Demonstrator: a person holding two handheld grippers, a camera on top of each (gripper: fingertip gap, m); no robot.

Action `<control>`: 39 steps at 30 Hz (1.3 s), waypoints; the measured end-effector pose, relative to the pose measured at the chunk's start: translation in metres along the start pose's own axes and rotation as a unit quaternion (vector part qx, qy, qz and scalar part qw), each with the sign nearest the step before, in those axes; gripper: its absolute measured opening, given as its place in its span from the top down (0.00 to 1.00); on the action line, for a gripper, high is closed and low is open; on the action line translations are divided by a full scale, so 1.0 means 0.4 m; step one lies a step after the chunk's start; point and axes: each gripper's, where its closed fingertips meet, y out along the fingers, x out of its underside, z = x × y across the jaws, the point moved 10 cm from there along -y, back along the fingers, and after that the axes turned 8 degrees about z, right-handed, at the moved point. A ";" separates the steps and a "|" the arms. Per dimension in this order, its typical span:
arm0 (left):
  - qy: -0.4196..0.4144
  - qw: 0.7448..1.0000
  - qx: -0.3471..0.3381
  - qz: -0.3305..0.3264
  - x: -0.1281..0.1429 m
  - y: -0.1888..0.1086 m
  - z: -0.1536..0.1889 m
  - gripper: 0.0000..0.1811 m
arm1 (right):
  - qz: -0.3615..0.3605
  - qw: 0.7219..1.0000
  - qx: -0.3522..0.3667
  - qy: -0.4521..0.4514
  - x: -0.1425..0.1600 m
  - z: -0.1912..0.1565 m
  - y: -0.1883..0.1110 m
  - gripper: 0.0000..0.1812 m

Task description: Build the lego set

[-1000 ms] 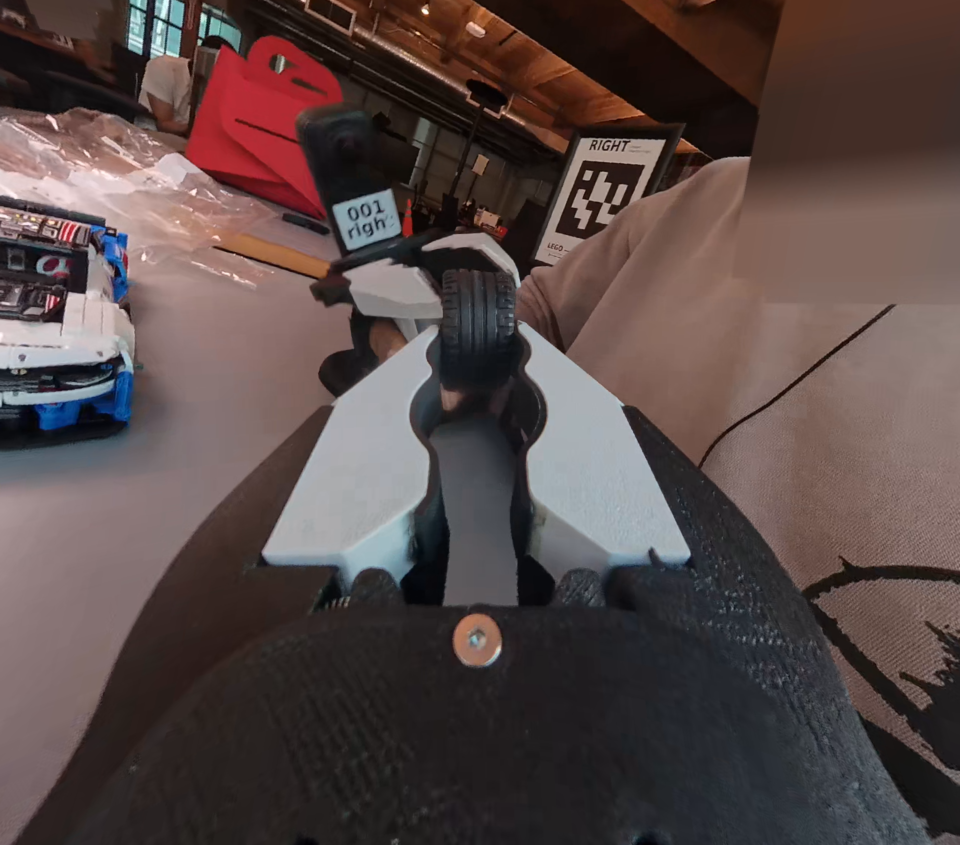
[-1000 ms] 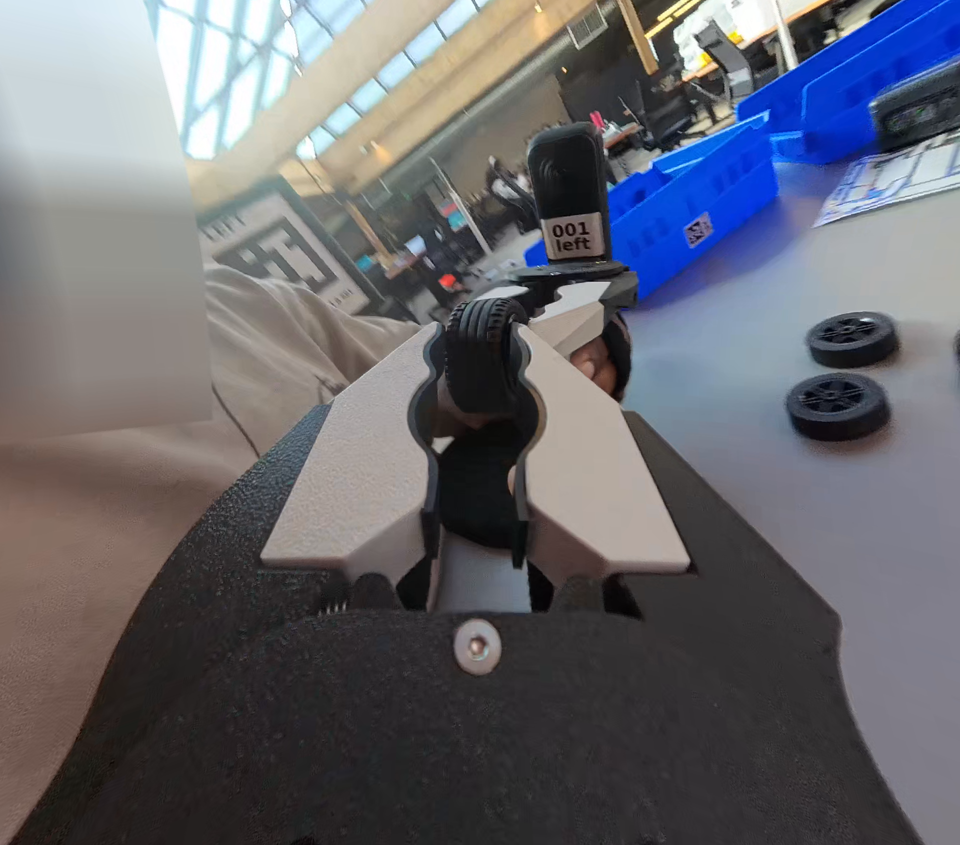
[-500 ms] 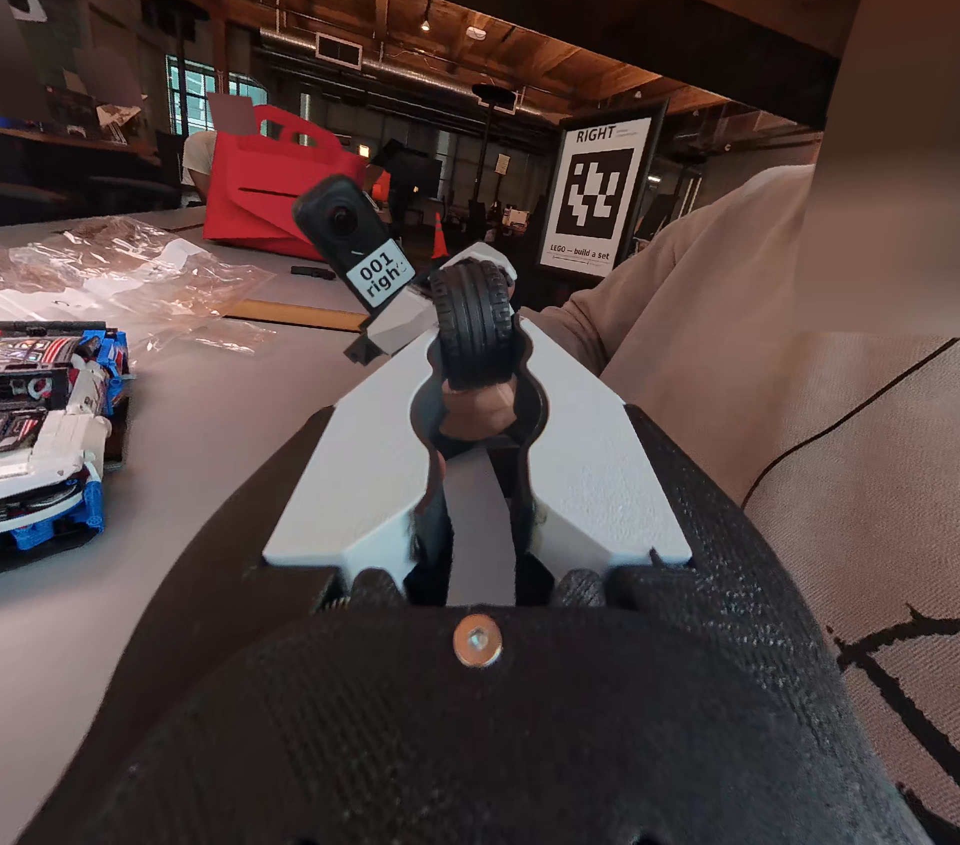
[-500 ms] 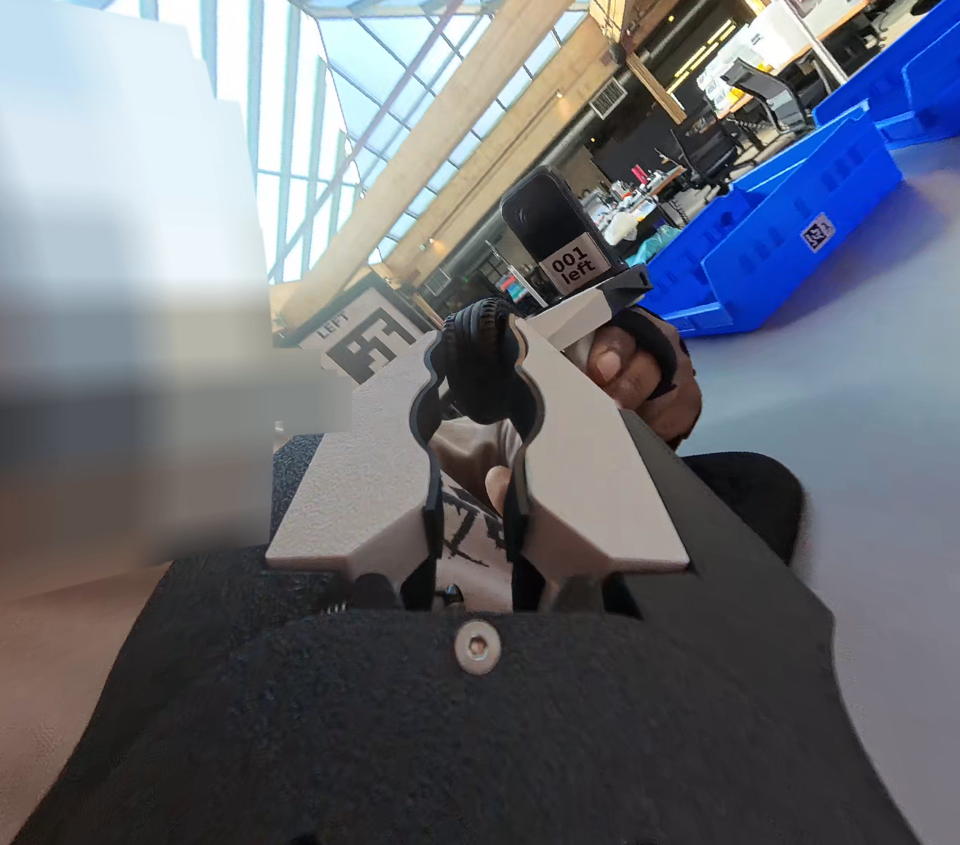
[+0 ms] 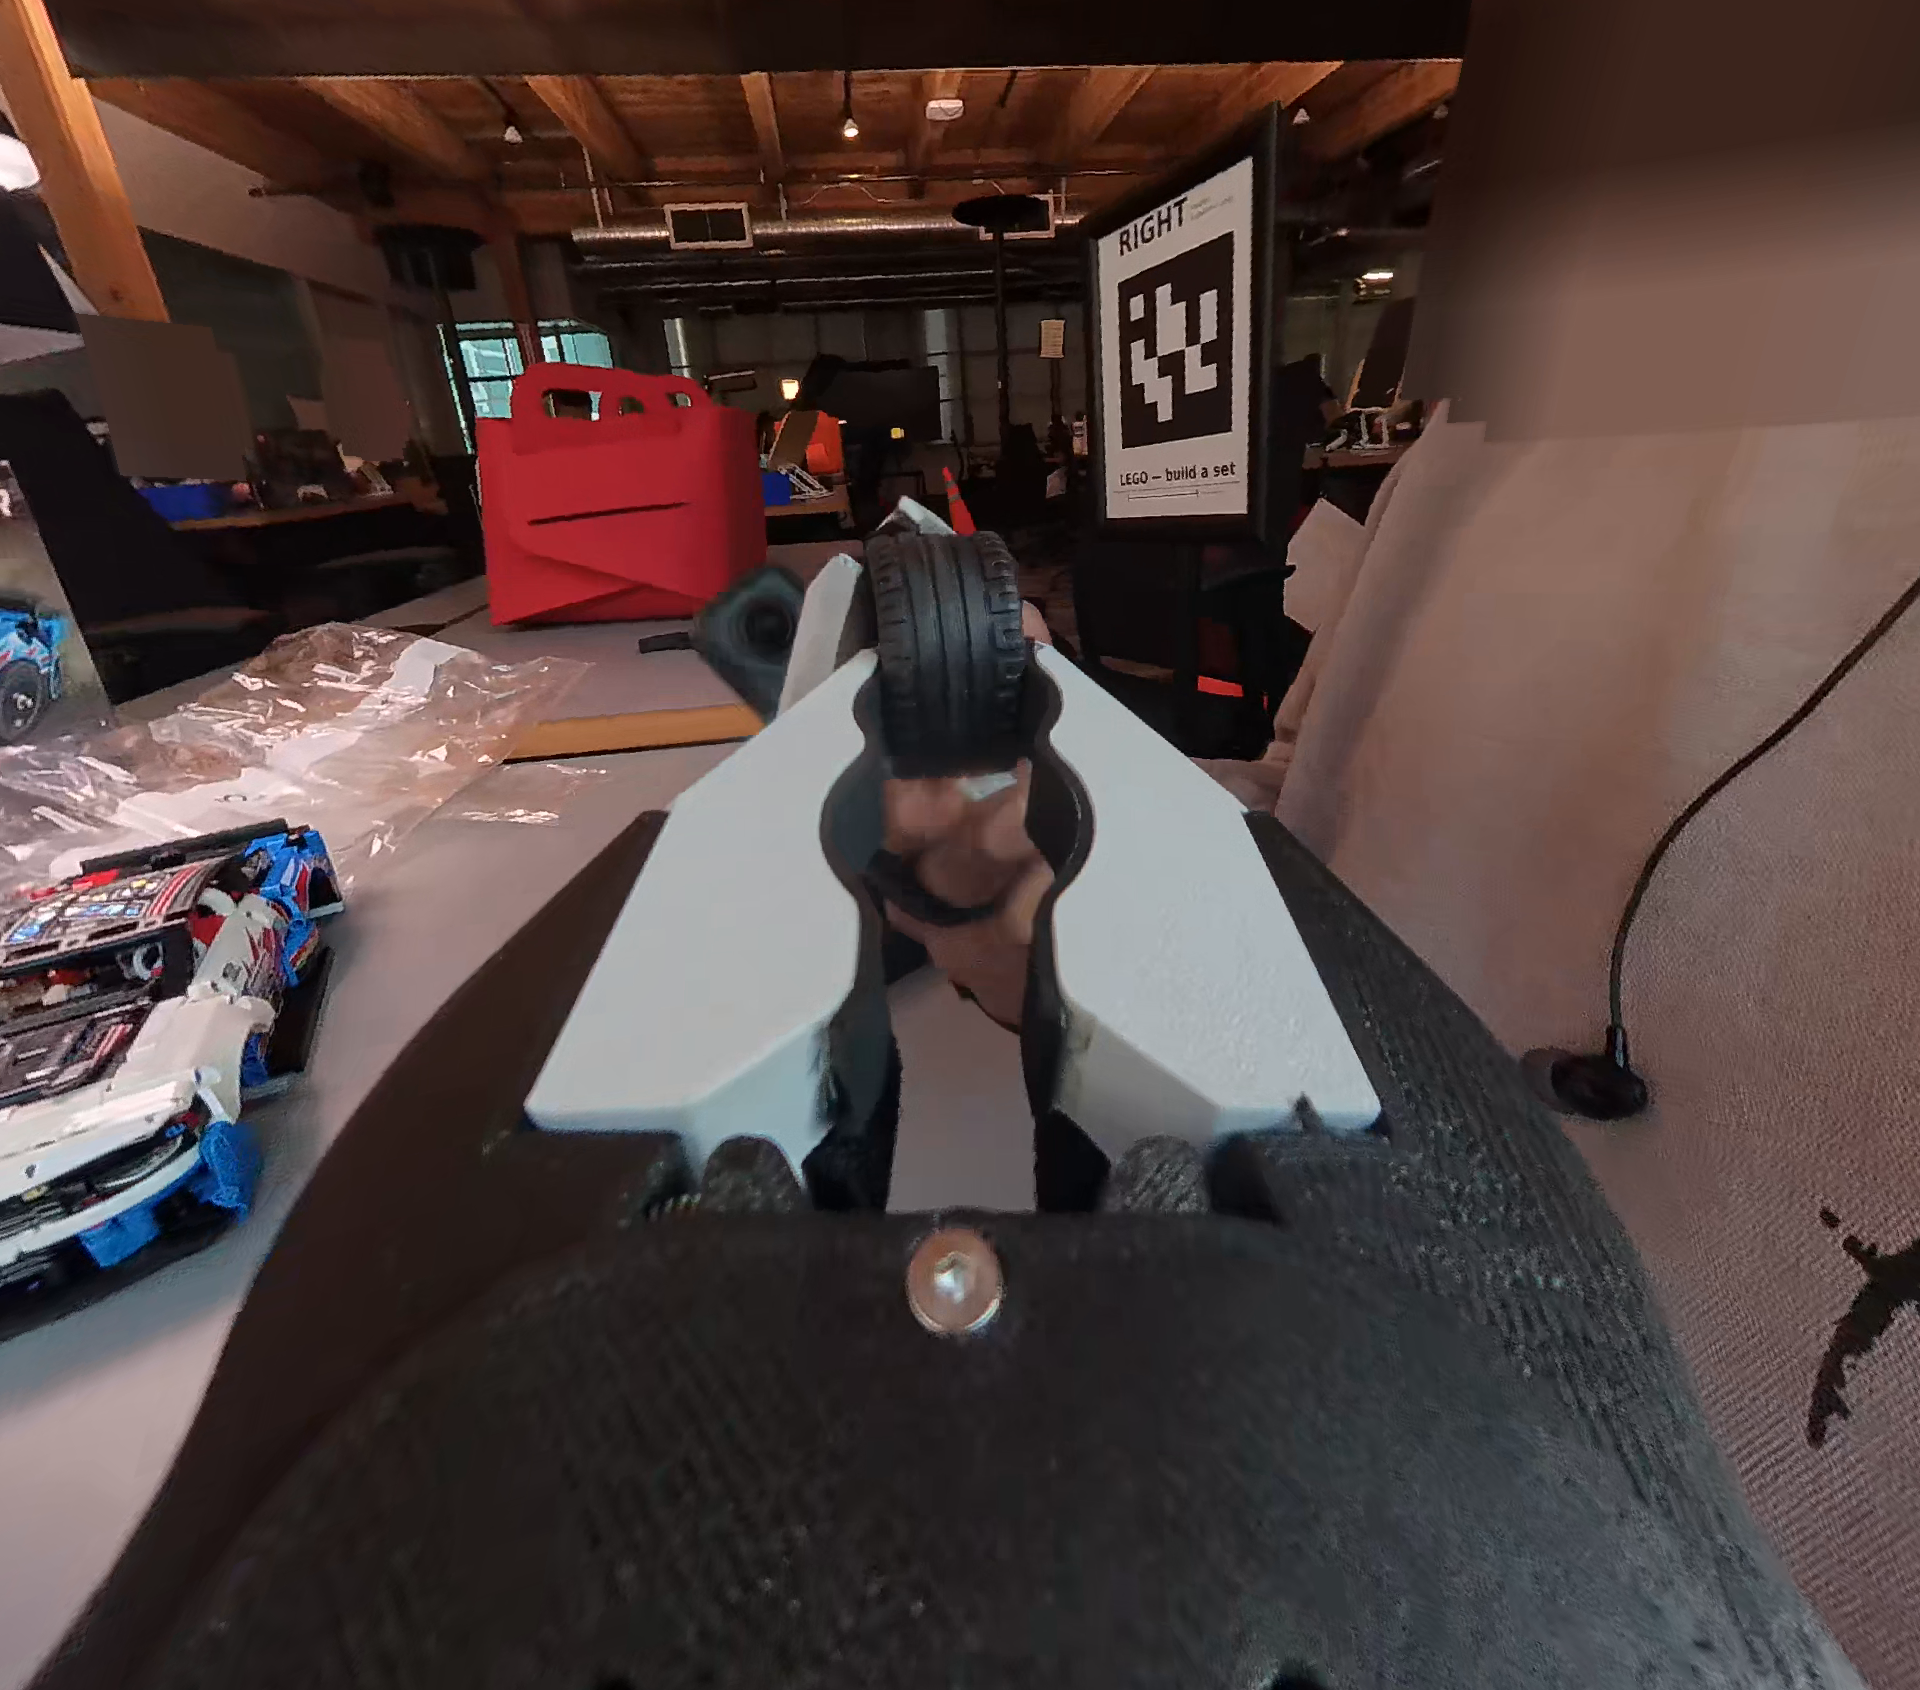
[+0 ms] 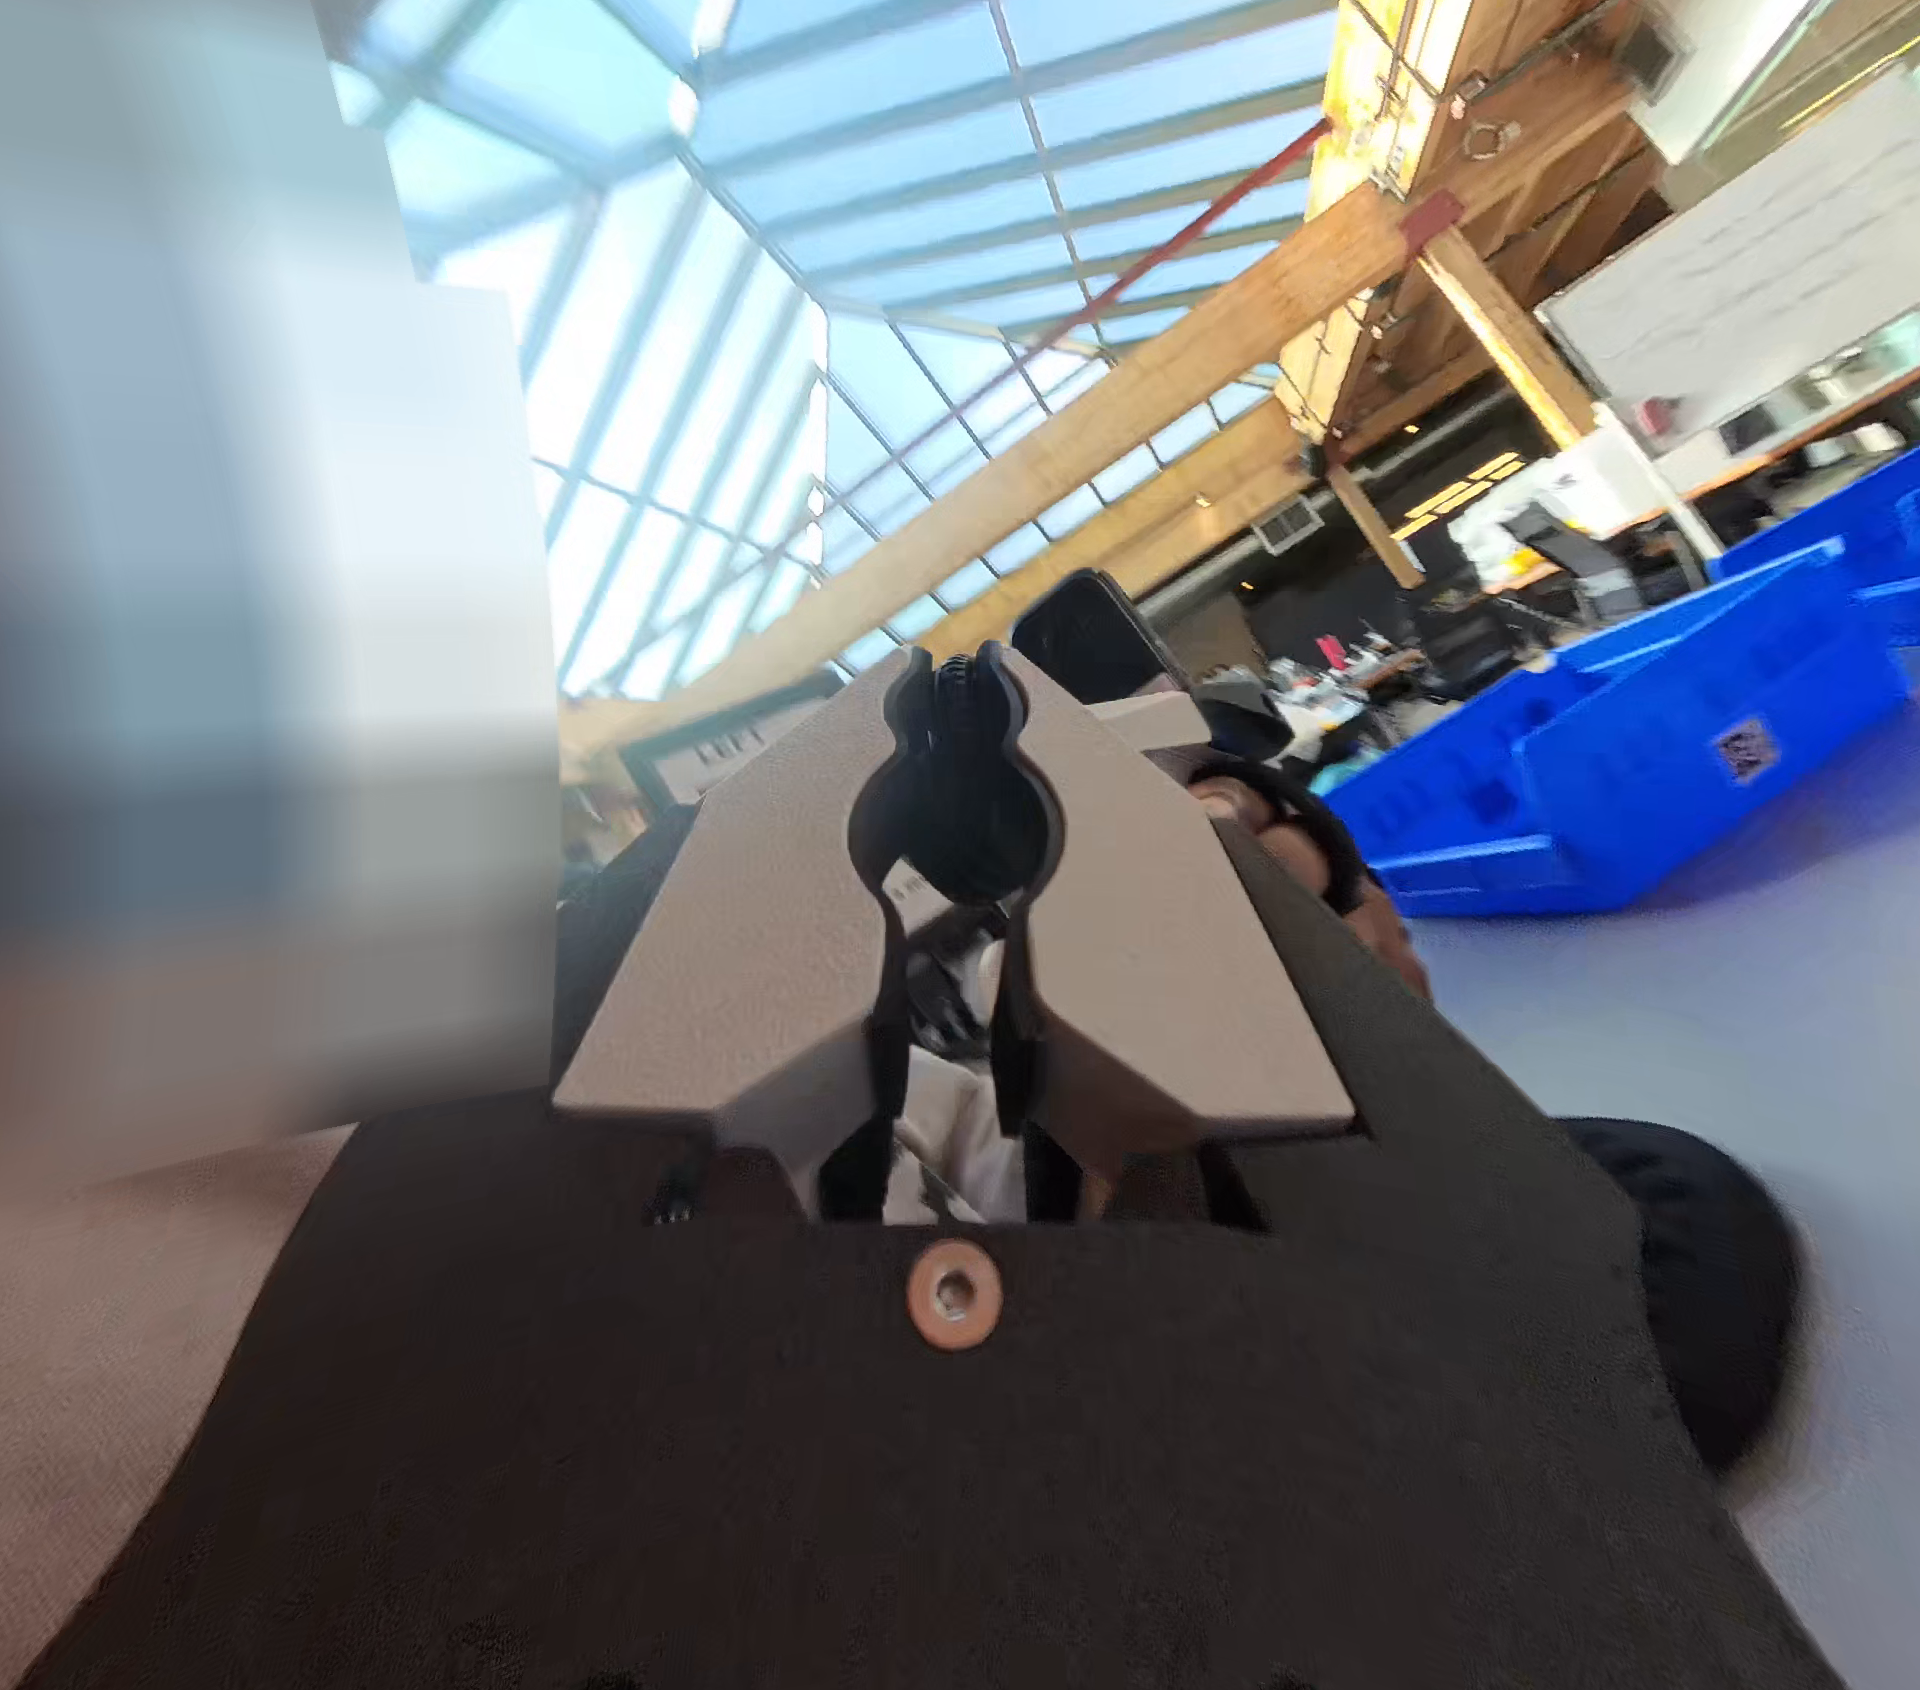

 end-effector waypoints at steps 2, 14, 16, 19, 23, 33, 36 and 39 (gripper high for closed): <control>-0.025 1.000 -0.007 -0.006 -0.001 0.008 -0.009 0.88 | -0.070 0.993 0.025 -0.086 -0.042 -0.019 0.002 0.96; -0.085 0.992 -0.044 -0.085 -0.034 0.049 -0.056 0.88 | -0.329 0.870 0.090 -0.356 -0.149 -0.087 0.065 0.88; -0.091 0.991 -0.036 -0.090 -0.039 0.049 -0.051 0.88 | -0.335 0.874 0.088 -0.343 -0.149 -0.091 0.073 0.89; -0.070 0.990 -0.033 -0.114 -0.039 0.039 -0.051 0.88 | -0.307 0.921 0.095 -0.221 -0.145 -0.054 0.059 0.89; -0.060 0.990 -0.033 -0.126 -0.028 0.025 -0.047 0.88 | -0.234 0.968 0.091 -0.033 -0.117 0.004 0.024 0.89; -0.089 0.992 -0.046 -0.082 0.012 -0.020 -0.065 0.88 | -0.151 0.980 0.108 0.073 -0.070 0.063 0.004 0.90; -0.150 0.981 -0.090 -0.080 0.035 -0.023 -0.080 0.88 | -0.239 0.952 0.156 -0.112 -0.103 0.046 0.015 0.88; -0.191 0.968 -0.142 -0.079 0.054 -0.025 -0.101 0.89 | -0.359 0.839 0.196 -0.358 -0.124 0.011 0.052 0.90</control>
